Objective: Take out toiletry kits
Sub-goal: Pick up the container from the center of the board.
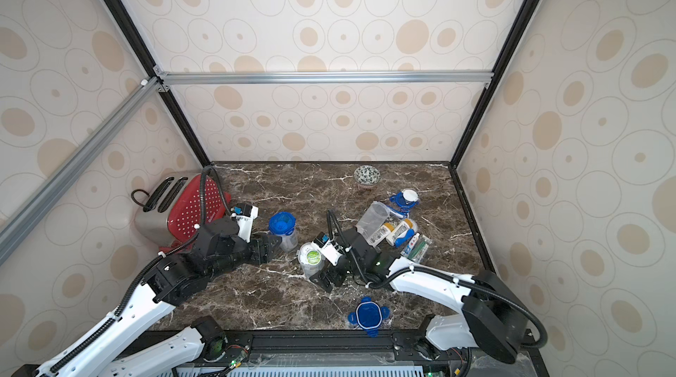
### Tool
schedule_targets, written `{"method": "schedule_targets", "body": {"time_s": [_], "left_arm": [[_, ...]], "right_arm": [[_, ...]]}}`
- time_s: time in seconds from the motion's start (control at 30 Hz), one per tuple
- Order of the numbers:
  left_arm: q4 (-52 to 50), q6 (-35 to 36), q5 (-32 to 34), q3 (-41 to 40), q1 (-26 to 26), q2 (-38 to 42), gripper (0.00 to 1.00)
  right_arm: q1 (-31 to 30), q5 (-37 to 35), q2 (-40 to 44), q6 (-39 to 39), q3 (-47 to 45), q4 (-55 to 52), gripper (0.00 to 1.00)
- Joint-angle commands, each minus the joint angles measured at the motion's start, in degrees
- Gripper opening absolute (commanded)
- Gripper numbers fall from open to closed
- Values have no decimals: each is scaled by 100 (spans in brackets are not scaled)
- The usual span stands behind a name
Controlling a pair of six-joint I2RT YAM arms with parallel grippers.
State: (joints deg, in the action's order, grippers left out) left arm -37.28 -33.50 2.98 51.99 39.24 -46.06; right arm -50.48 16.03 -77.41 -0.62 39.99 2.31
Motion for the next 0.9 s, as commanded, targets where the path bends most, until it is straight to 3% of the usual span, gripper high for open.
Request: {"method": "schedule_targets", "body": {"time_s": [0.0, 0.17, 0.27, 0.43, 0.63, 0.87], "left_arm": [[-371, 109, 334, -24, -39, 190, 75], [-296, 111, 332, -165, -41, 267, 76], [-205, 98, 309, -228, -40, 203, 76], [-157, 99, 280, -267, -40, 137, 76], [40, 158, 103, -379, -40, 84, 76], [621, 614, -583, -285, -40, -257, 86]], "right_arm": [[-31, -152, -270, 317, 53, 945, 100], [-32, -129, -499, -8, -164, 1872, 100], [-34, -77, -697, -218, -72, 2043, 94], [-24, -83, -824, -392, 253, 1484, 79], [-8, -200, -692, -868, 440, 1142, 76], [252, 147, -328, -1700, 830, 561, 74]]}}
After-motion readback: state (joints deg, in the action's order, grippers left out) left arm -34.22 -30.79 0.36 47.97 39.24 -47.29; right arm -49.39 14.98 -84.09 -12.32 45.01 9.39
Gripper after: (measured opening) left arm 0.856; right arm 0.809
